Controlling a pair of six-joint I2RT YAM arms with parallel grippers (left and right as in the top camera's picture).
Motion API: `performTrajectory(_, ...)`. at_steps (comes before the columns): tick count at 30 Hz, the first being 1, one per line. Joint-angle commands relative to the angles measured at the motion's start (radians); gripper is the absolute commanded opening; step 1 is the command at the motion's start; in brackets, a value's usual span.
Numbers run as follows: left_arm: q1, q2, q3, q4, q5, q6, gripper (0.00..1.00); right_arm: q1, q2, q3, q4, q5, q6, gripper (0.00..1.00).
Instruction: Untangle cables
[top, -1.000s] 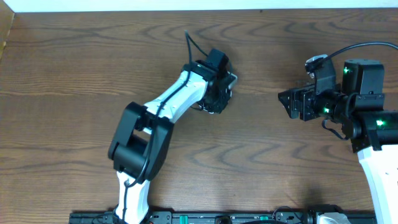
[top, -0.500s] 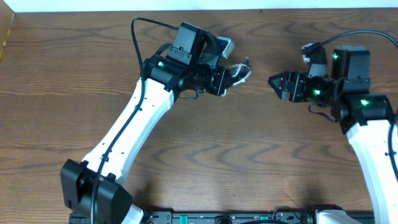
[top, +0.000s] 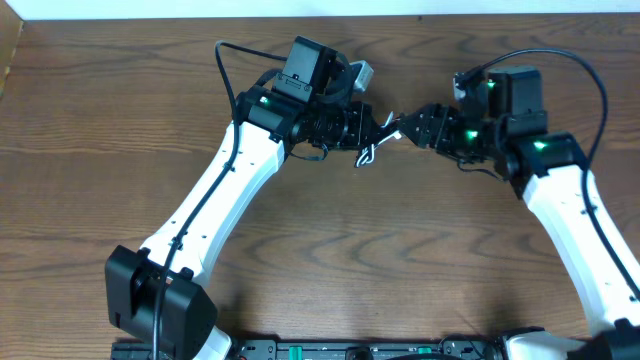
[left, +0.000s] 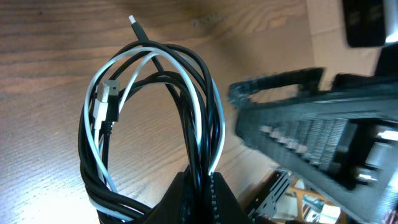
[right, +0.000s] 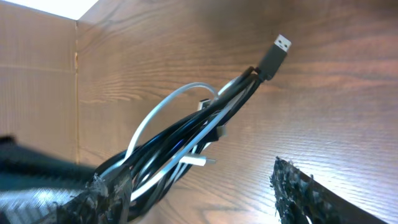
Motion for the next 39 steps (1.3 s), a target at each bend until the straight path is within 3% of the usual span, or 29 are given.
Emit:
performTrajectory(1,0.006,0.002,0.003,0.005,-0.016,-0.042,0.08,0.027,0.04,0.018,0.025,-0.005,0.101,0.67)
performTrajectory(12,0.006,0.006,0.003,0.03,-0.068,-0.041,0.08,0.074,0.094,0.018,0.085,-0.035,0.141,0.64)
performTrajectory(21,0.026,0.006,0.003,0.085,0.005,-0.041,0.08,0.111,0.215,0.018,0.073,-0.006,0.14,0.58)
performTrajectory(23,0.053,0.006,0.003,0.086,0.048,-0.04,0.08,0.098,0.24,0.018,0.06,0.014,0.132,0.52)
performTrajectory(32,0.211,0.006,0.003,0.084,0.278,-0.028,0.07,0.029,0.259,0.018,-0.047,0.194,-0.009,0.01)
performTrajectory(39,0.23,0.006,0.003,0.017,0.302,0.091,0.08,-0.02,0.259,0.018,-0.094,0.196,-0.158,0.01)
